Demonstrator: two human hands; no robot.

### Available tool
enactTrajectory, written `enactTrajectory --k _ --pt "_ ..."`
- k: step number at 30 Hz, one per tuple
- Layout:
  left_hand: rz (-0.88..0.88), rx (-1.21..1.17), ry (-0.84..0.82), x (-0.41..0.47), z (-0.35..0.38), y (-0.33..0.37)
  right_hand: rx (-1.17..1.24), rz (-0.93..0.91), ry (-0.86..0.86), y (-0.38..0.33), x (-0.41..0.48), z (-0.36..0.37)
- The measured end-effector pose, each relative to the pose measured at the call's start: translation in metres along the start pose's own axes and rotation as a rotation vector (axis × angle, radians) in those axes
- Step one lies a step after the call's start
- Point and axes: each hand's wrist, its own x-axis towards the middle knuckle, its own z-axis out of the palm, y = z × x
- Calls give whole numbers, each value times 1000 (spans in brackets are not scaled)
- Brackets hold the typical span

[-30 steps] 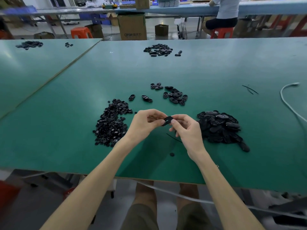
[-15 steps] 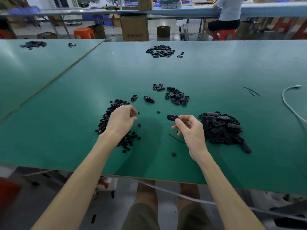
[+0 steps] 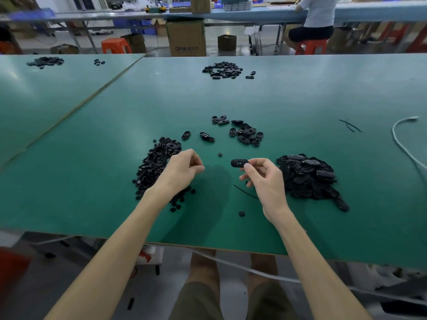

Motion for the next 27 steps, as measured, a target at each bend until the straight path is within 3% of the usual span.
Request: enactTrajectory --k 4,7,20,27 --pt "19 -427 -29 -7 11 16 6 -10 -3 1 0 0" --pt "-13 -607 -38 -9 25 28 9 -15 -3 1 1 0" --pt "-138 -784 25 -11 46 40 39 -16 8 0 1 0" --pt "-243 -1051 -134 -15 60 50 29 -56 -17 -2 -1 -1"
